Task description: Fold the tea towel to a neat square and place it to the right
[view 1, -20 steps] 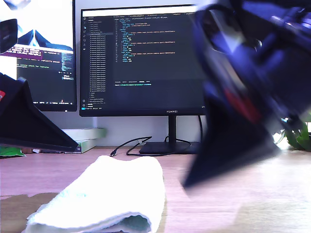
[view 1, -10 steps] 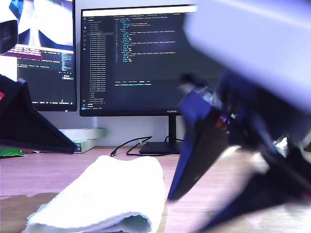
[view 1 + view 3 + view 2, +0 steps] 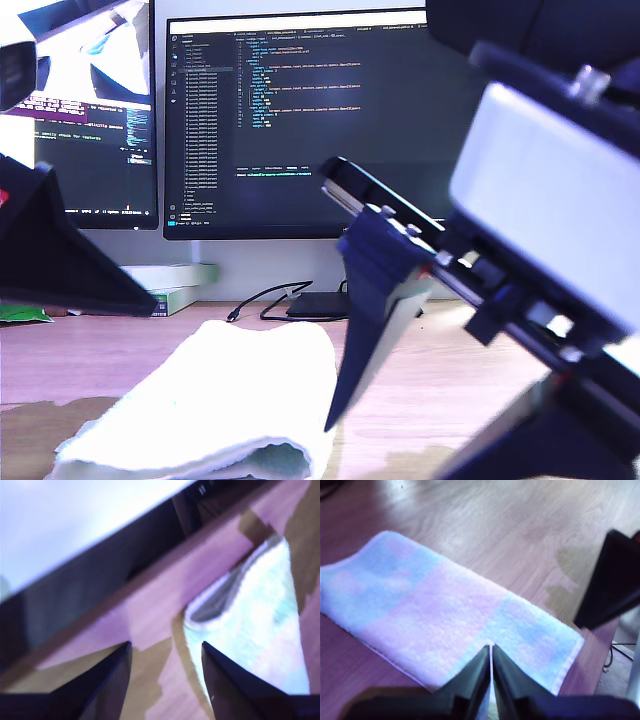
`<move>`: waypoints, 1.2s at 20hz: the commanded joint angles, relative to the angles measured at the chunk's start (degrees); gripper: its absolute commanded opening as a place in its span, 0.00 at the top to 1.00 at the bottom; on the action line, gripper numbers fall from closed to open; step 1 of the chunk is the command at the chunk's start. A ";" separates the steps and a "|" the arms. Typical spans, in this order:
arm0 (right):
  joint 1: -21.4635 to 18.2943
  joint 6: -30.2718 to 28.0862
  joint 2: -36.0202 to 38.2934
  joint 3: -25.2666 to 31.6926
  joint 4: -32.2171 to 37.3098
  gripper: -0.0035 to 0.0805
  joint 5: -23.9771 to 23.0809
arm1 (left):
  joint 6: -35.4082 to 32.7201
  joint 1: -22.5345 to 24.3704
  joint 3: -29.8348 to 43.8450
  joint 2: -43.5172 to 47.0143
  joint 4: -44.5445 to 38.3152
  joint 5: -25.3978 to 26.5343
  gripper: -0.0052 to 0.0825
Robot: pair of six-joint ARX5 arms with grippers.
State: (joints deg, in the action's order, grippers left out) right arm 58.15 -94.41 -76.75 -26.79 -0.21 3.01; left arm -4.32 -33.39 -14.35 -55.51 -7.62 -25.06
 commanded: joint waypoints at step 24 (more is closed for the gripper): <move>2.49 10.54 -14.62 -3.61 5.99 0.97 9.53 | -3.58 1.14 0.09 -6.08 -13.94 4.50 0.96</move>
State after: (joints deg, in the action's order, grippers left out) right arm 59.64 -84.34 -89.10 -32.16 7.55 12.08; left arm -7.29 -32.62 -14.37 -59.48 -19.42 -20.51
